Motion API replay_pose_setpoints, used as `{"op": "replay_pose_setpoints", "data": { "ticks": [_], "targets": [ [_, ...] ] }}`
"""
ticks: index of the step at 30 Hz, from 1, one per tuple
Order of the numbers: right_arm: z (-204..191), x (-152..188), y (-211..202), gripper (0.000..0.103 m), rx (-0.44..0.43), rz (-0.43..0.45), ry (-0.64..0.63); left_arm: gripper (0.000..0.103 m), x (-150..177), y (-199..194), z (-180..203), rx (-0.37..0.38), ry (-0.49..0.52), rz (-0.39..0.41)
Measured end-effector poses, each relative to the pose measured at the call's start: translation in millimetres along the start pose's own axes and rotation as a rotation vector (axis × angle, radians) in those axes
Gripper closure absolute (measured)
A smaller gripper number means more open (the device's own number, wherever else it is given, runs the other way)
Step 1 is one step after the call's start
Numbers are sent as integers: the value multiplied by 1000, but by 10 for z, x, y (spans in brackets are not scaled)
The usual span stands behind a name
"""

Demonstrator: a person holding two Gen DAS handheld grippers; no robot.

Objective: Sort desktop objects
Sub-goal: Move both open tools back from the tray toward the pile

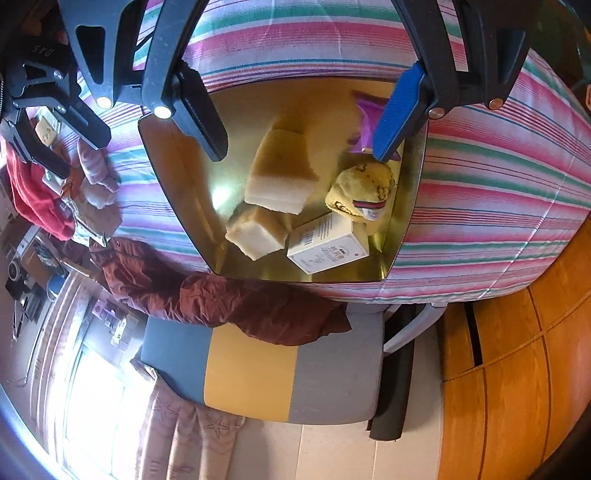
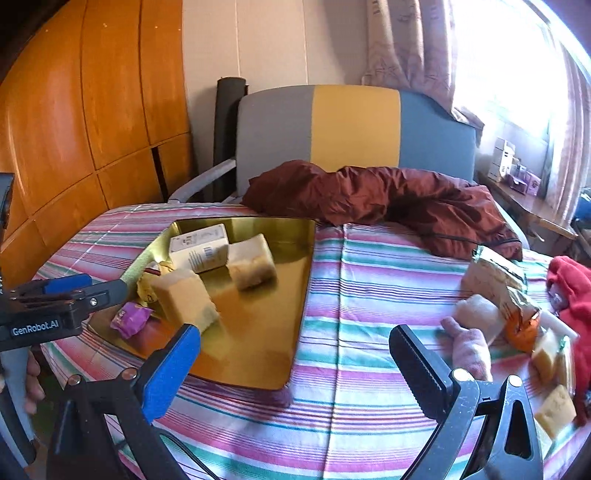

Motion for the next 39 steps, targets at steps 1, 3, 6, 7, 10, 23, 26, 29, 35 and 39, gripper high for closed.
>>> {"op": "replay_pose_setpoints", "data": {
  "ticks": [1, 3, 6, 7, 10, 23, 26, 29, 35, 39],
  "targets": [
    [23, 17, -12, 0, 7, -1, -1, 21, 3, 0, 11, 3, 1, -1],
    [72, 49, -47, 0, 22, -2, 0, 21, 9, 3, 51, 7, 9, -5],
    [151, 78, -80, 0, 40, -4, 5, 21, 18, -4, 117, 13, 26, -6],
    [188, 91, -89, 0, 48, -7, 7, 21, 18, -6, 137, 16, 30, -5],
    [299, 139, -115, 0, 68, -17, 20, 21, 18, -10, 198, 31, 43, -5],
    [898, 489, -245, 0, 148, -87, 134, 21, 75, 75, 419, 70, 86, -36],
    [1027, 566, -264, 0, 160, -104, 169, 21, 103, 95, 482, 84, 94, -44],
    [1125, 629, -278, 0, 166, -121, 200, 21, 137, 108, 531, 97, 100, -52],
    [1339, 698, -345, 0, 181, -164, 220, 21, 169, 129, 588, 112, 109, -64],
    [1729, 749, -483, 0, 191, -212, 288, 21, 156, 134, 613, 114, 116, -61]
  ]
}}
Point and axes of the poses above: each gripper's, at about its wrist camera, not at the fingertips, and y roughly the way its jaws point, z to its right, x to its underside, the point moved 9 cm from there along y, roughly the way its jaws point, and after that the axes turned 1 degree about -y, right-handed, at the moved point
